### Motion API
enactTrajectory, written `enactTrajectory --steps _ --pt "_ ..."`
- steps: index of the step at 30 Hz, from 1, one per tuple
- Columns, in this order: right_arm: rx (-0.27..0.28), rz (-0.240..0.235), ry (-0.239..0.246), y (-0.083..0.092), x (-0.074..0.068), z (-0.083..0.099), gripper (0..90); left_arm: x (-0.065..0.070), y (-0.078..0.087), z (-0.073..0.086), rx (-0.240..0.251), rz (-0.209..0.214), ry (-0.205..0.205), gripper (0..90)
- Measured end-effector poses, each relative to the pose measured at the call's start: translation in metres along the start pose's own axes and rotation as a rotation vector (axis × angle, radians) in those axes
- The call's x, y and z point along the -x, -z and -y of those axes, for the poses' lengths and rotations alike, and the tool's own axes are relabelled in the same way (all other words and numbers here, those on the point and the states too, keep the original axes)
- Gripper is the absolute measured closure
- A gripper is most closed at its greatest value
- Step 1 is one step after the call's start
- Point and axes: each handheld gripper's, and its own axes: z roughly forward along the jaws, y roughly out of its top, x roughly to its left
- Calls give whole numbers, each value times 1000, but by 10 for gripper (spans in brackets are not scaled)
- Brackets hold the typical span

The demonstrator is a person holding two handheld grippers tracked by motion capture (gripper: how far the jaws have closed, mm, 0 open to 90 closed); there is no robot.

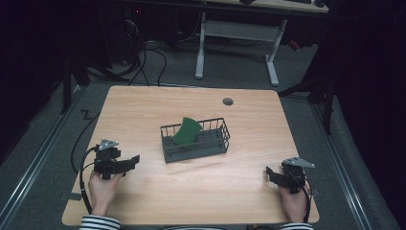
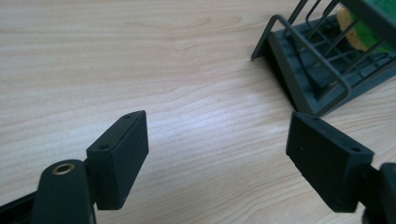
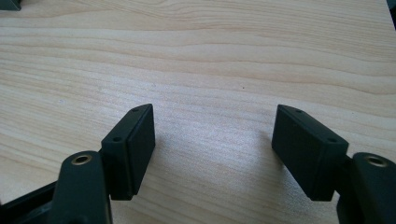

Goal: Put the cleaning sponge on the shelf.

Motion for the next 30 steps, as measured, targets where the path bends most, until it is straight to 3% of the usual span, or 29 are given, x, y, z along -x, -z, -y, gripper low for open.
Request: enactTrajectory --steps 16,26,30 --pt "0 0 0 0 0 0 301 -10 -16 24 -33 -51 27 210" --pt "0 1 0 0 0 0 301 -10 -31 30 -52 -116 -5 197" --pt "1 0 0 0 0 0 301 -7 -36 31 -50 -162 -40 196"
